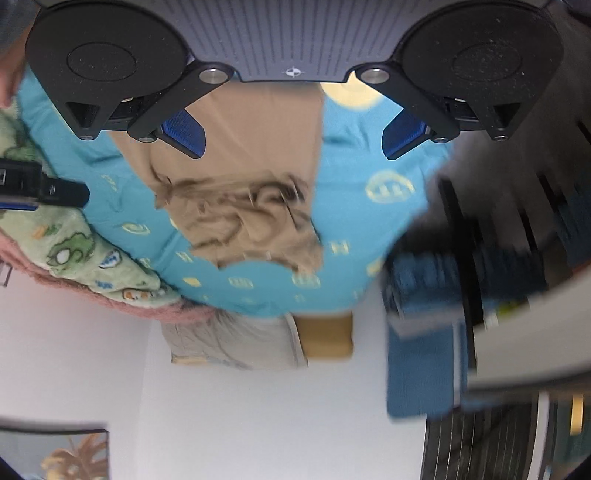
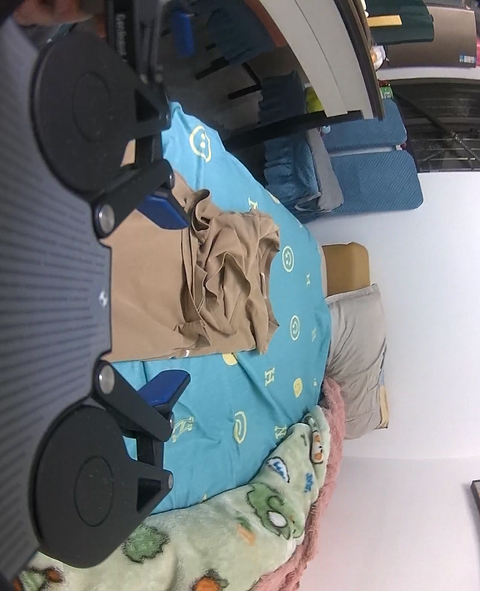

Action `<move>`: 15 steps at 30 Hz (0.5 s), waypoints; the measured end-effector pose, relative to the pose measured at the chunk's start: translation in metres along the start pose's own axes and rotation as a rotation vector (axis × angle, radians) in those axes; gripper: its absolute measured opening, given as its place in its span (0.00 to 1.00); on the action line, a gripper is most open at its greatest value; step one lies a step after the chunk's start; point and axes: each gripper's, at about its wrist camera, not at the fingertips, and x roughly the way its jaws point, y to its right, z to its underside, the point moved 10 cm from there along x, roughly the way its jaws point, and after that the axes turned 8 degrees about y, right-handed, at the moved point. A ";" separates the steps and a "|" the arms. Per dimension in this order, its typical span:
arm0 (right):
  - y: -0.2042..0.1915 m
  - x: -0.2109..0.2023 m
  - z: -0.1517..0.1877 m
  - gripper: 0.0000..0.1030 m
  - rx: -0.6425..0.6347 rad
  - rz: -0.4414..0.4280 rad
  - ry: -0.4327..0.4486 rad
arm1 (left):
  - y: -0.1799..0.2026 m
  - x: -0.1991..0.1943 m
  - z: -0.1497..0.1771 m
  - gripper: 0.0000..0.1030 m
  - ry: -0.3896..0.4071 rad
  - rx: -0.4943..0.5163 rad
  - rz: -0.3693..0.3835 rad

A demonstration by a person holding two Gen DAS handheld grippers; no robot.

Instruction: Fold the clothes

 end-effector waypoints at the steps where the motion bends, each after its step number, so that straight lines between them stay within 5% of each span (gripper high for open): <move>1: 0.001 0.001 0.001 0.82 0.005 0.003 -0.003 | -0.003 0.003 0.004 1.00 -0.018 -0.027 0.008; 12: 0.000 0.013 0.014 0.82 0.028 0.014 -0.070 | -0.013 0.082 0.070 0.97 -0.409 -0.356 0.102; 15: 0.007 0.014 0.017 0.82 0.080 0.014 -0.084 | -0.014 0.098 0.081 0.98 -0.439 -0.457 0.101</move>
